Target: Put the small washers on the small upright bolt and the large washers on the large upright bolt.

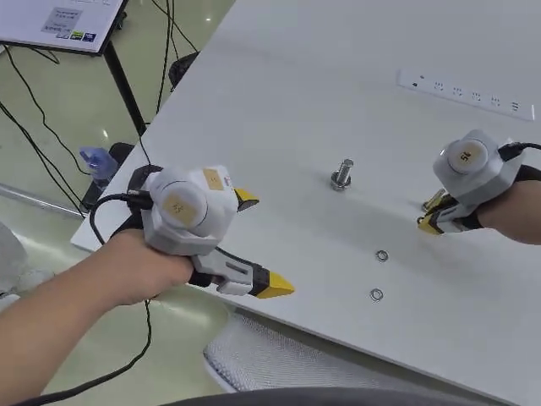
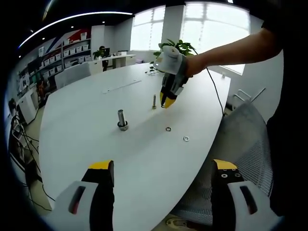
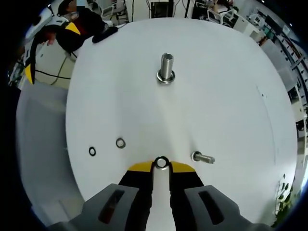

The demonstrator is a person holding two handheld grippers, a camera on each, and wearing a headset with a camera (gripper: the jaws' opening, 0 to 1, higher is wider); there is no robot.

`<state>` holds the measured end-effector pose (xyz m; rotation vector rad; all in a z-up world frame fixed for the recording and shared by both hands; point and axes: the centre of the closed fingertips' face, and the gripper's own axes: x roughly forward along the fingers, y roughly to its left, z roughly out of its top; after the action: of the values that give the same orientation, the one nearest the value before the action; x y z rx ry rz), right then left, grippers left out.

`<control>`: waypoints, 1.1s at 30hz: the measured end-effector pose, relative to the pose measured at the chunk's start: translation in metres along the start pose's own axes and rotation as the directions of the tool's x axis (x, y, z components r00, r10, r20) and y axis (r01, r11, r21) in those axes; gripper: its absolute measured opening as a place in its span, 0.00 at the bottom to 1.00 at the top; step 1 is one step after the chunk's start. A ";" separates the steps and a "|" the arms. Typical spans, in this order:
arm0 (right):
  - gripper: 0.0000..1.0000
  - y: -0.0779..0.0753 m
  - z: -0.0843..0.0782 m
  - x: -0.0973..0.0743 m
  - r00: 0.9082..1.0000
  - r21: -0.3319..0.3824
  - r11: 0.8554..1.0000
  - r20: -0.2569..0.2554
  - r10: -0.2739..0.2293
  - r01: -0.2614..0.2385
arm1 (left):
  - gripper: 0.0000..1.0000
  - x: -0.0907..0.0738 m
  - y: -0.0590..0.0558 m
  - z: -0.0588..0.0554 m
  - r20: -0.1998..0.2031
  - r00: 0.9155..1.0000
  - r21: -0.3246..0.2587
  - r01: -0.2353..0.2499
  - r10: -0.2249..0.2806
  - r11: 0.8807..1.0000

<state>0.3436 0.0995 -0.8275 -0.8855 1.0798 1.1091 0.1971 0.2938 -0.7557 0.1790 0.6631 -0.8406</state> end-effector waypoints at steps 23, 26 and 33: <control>0.12 -0.050 -0.005 -0.026 0.997 0.057 0.996 0.028 -0.072 0.070 | 0.85 0.007 -0.002 0.002 -0.007 1.000 -0.008 -0.005 0.005 1.000; 0.12 -0.055 -0.001 -0.027 0.997 0.055 0.996 0.034 -0.076 0.074 | 0.85 0.007 -0.001 0.001 -0.010 1.000 -0.010 -0.003 0.003 1.000; 0.12 -0.062 0.007 -0.021 0.996 0.045 0.996 0.041 -0.074 0.072 | 0.85 0.007 0.003 0.001 -0.013 1.000 -0.002 -0.005 0.005 1.000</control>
<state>0.4034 0.0866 -0.8036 -0.8571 1.0254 1.0361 0.2031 0.2910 -0.7594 0.1841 0.6760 -0.8347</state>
